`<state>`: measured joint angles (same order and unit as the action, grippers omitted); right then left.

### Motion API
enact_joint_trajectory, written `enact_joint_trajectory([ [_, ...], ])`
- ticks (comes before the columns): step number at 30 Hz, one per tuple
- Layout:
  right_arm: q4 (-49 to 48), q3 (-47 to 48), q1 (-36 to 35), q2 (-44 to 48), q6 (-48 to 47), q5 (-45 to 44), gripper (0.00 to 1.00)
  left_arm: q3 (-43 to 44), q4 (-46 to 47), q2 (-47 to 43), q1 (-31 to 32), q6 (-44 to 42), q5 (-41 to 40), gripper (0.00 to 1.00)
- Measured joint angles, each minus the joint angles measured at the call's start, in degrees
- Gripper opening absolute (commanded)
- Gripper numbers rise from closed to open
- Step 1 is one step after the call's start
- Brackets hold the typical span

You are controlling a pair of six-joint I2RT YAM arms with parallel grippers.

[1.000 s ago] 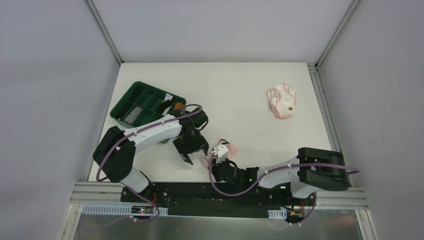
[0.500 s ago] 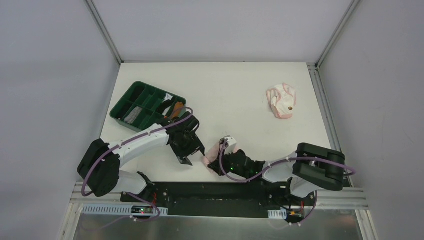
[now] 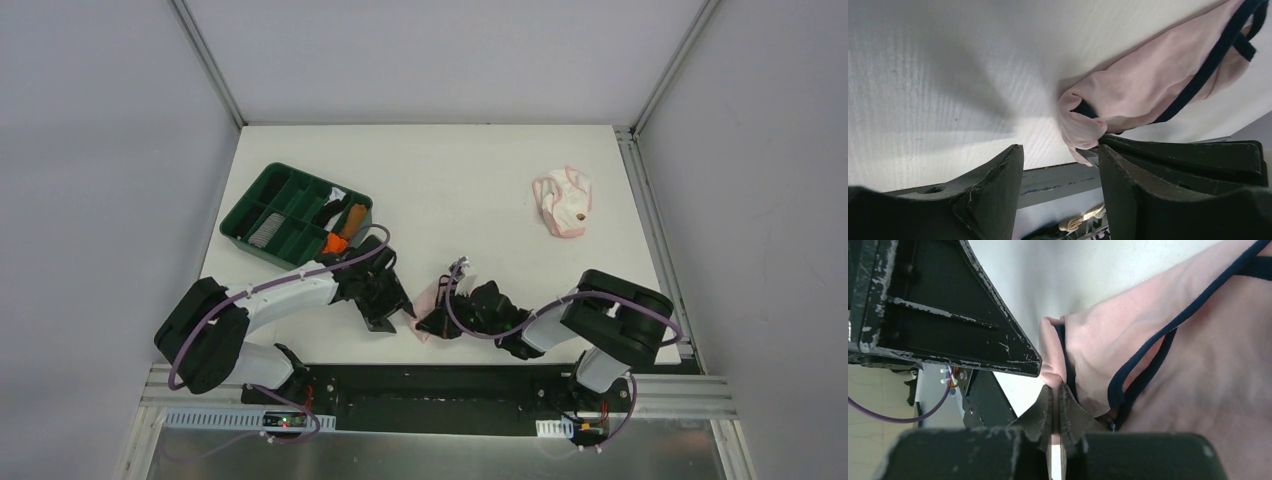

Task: Roll the underwear
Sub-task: Roll the underwear to the center of the board.

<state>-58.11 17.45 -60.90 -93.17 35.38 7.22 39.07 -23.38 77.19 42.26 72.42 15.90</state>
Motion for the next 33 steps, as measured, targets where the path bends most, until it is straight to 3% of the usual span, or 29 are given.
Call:
enact_joint_trajectory([
  [6,-2.21,0.0,1.7,-1.75,1.62,3.34,0.0,-0.28,3.34,0.98,0.0,0.42,-0.11,0.5],
  [14,-2.89,0.02,3.28,-2.47,2.12,6.19,0.0,-0.2,5.7,6.03,-0.11,1.51,-1.42,0.31],
  [18,-2.82,0.02,3.74,-2.47,2.16,7.32,0.0,0.76,6.21,8.28,-0.37,2.75,-0.98,0.03],
  [19,-2.75,0.0,3.8,-2.47,2.16,7.61,0.0,1.07,6.16,8.72,-0.37,2.8,-0.81,0.0],
  [21,-2.51,0.0,3.93,-2.4,2.23,8.07,0.19,1.77,5.95,9.42,-0.39,3.02,-0.28,0.0],
  [25,3.61,0.68,3.96,1.4,1.88,7.78,0.37,3.1,5.4,11.28,-0.39,3.1,1.07,0.0],
  [29,18.53,2.82,1.2,11.28,-2.01,2.12,0.47,3.21,5.6,12.11,-0.37,3.52,2.32,0.0],
  [33,32.26,6.62,-3.28,20.11,-7.67,-5.57,0.48,3.21,5.57,12.31,-0.37,3.65,2.91,0.0],
])
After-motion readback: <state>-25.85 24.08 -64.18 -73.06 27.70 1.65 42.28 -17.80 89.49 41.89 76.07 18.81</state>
